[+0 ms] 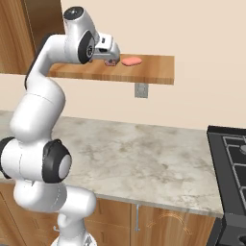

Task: Locate and retrieve the bar soap and bar soap from the cabinet. Place them next to the sink.

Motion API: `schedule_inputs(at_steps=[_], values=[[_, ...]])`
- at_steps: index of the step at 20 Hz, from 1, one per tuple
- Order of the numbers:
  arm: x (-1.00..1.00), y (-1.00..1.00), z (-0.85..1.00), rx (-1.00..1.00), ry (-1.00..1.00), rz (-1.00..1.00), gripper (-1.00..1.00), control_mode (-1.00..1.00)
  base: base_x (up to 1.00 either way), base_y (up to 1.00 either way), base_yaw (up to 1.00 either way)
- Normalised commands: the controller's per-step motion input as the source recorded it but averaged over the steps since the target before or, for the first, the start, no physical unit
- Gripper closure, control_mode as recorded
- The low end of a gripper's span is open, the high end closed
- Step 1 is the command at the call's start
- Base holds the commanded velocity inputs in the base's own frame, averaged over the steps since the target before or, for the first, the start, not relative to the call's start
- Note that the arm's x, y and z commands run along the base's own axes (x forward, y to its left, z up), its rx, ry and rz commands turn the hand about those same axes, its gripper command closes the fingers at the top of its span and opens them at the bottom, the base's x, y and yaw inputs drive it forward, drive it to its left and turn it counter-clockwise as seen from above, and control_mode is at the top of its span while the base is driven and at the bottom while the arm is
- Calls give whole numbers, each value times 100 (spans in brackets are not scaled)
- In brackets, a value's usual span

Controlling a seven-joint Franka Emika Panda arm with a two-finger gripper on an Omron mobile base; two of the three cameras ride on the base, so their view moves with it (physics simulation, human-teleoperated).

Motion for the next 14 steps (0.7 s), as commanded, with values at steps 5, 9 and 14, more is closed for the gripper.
schedule_inputs(at_steps=[5,9,14], values=[[27,0,-2,0,6,-3,-100,-100,0,0,0],[30,0,-13,0,3,-3,-100,-100,0,0,0],[33,0,-18,0,4,-2,-100,-100,0,0,0]])
